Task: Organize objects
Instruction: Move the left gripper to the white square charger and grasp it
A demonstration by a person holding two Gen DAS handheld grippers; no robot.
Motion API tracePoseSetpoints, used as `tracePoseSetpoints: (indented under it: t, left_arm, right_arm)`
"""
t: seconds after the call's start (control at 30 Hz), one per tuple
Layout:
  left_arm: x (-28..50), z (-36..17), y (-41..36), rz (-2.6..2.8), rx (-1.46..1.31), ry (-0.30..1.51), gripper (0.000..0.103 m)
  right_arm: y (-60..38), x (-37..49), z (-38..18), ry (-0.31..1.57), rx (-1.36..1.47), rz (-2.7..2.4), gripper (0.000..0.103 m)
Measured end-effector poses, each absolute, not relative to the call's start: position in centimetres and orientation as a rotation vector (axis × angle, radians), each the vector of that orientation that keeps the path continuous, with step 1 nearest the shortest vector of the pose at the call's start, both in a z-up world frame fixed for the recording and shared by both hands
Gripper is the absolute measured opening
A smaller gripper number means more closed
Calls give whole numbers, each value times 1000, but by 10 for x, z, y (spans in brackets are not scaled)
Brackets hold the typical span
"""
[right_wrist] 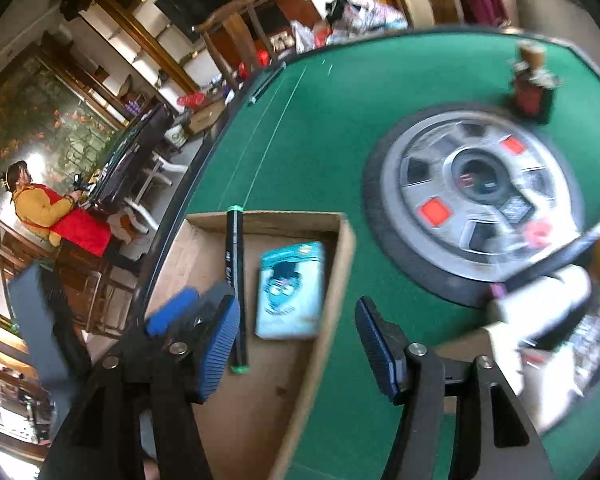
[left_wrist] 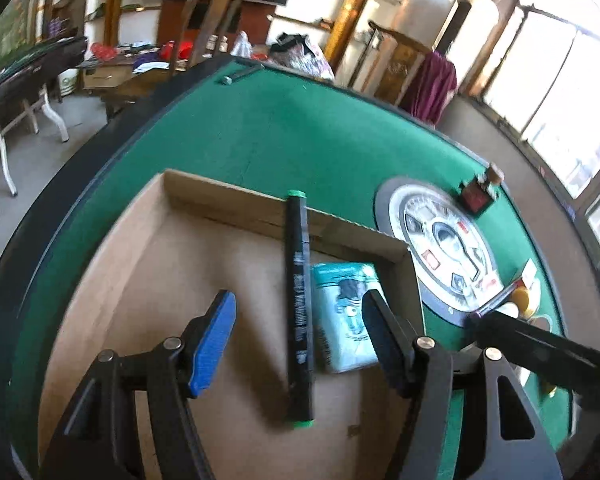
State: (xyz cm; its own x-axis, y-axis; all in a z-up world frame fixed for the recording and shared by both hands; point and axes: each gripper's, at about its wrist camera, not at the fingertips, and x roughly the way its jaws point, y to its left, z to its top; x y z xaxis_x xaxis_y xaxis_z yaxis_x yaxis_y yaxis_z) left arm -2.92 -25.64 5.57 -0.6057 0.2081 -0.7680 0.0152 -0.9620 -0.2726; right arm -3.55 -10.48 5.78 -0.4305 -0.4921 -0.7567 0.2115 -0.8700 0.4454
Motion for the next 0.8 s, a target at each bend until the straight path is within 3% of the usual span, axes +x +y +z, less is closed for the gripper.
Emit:
tracePoseSetpoints:
  t: [0.03,0.07,0.1,0.3,0.33,0.37,0.4,0.43,0.6,0.67,0.8]
  left_arm:
    - [-32,53,-252,2687,-1371,-352,59]
    - [-34,49,-249,2680,-1397,-335,34]
    - [-35,45,-248,2658,-1434,-341,15]
    - [-13,46,-252,2652,-1454,-372,15]
    - [-9,50,-253,2660,-1446,-381,18]
    - [-5,53,-254,2669,-1436,-394,39]
    - [-1,58,-256,2691,-1421,-415,69]
    - [4,64,-259,2719,-1404,-433,78]
    - [32,103,-247,2750,-1275,-439,84]
    - [40,115,-225,2747,-1206,-354,89]
    - [44,112,-163,2647,-1172,-157,91]
  right_arm:
    - [-96,-30,61,-414,1354,-2326,67]
    - [-87,-25,63,-428,1346,-2335,67]
    - [-76,-21,66,-438,1334,-2349,67]
    - [-25,-3,85,-446,1256,-2471,72]
    - [-16,-1,86,-461,1251,-2473,73]
    - [-4,1,87,-494,1247,-2468,73]
    - [5,1,89,-512,1244,-2464,73]
    - [16,4,90,-536,1237,-2465,73]
    - [80,27,100,-590,1148,-2591,77]
    - [111,37,100,-595,1111,-2718,84]
    - [154,46,92,-627,1088,-2874,84]
